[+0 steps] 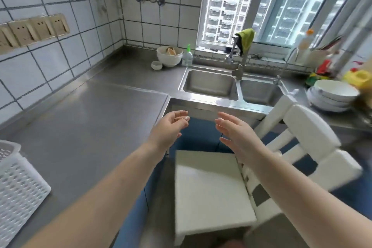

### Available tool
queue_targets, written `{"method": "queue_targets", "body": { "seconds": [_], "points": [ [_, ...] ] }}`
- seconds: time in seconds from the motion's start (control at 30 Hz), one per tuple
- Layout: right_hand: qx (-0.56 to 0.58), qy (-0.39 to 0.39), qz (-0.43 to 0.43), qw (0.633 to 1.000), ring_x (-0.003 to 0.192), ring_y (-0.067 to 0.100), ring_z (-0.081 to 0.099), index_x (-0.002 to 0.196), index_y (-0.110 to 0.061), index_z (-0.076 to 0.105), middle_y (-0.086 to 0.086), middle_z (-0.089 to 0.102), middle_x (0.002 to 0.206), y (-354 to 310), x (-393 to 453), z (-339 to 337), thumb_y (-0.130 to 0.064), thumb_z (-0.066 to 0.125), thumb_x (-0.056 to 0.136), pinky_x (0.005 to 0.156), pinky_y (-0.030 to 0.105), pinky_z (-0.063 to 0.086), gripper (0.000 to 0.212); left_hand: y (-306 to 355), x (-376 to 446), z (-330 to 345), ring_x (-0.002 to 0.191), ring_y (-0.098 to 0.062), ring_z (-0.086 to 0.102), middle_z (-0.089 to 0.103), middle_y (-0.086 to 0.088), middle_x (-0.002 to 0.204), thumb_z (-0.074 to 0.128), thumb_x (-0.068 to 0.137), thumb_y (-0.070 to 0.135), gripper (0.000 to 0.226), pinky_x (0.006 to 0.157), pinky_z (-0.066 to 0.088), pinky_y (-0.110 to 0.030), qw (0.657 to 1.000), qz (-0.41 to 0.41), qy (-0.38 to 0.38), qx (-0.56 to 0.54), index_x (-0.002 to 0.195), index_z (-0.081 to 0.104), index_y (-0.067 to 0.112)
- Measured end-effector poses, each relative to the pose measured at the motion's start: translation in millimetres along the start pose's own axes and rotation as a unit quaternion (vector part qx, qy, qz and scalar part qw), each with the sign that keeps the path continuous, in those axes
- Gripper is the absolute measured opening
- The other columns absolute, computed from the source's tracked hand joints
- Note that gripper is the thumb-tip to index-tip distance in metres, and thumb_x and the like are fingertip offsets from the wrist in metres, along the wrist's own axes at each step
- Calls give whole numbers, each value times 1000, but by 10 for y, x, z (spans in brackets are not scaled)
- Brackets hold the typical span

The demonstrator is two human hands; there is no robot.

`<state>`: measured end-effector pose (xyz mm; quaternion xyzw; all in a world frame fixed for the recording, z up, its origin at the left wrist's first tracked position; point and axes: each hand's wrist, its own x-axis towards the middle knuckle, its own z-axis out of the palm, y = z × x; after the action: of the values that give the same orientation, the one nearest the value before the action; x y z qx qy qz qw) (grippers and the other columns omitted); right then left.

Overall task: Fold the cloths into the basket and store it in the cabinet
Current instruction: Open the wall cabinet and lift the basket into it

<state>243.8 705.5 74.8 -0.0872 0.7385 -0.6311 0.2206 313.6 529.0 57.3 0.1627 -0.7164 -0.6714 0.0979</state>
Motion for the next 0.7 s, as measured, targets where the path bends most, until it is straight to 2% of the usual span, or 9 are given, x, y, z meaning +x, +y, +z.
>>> {"method": "queue_targets", "body": {
  "seconds": [0.13, 0.33, 0.53, 0.7],
  "points": [
    [17, 73, 0, 997, 120, 11, 48, 136, -27, 45, -5, 50, 136, 89, -499, -341, -26, 54, 94, 96, 32, 40, 43, 105, -202, 379, 111, -10, 57, 62, 4, 118, 54, 94, 28, 25, 94, 48, -33, 996, 20, -90, 11, 119, 55, 24],
    [64, 187, -1, 980, 126, 19, 45, 133, -24, 48, 0, 52, 134, 188, -1242, -914, -24, 54, 94, 108, 43, 36, 39, 250, -508, 1126, 110, -9, 57, 62, 7, 115, 57, 93, 29, 25, 97, 46, -34, 978, 32, -206, 16, 118, 55, 25],
    [116, 303, -21, 946, 118, 13, 51, 129, -22, 52, -6, 61, 117, 354, -2204, -1719, -19, 50, 96, 100, 35, 37, 33, 461, -1011, 2229, 109, -12, 59, 64, 3, 115, 59, 91, 29, 25, 99, 44, -35, 947, 37, -320, 12, 116, 56, 24],
    [111, 393, -33, 912, 124, 13, 49, 131, -21, 50, 0, 56, 130, 523, -3176, -2439, -18, 48, 96, 107, 38, 36, 35, 649, -1656, 3267, 111, -16, 58, 64, -4, 117, 56, 94, 23, 14, 100, 42, -37, 911, 55, -408, -7, 107, 59, 25]
  ]
}}
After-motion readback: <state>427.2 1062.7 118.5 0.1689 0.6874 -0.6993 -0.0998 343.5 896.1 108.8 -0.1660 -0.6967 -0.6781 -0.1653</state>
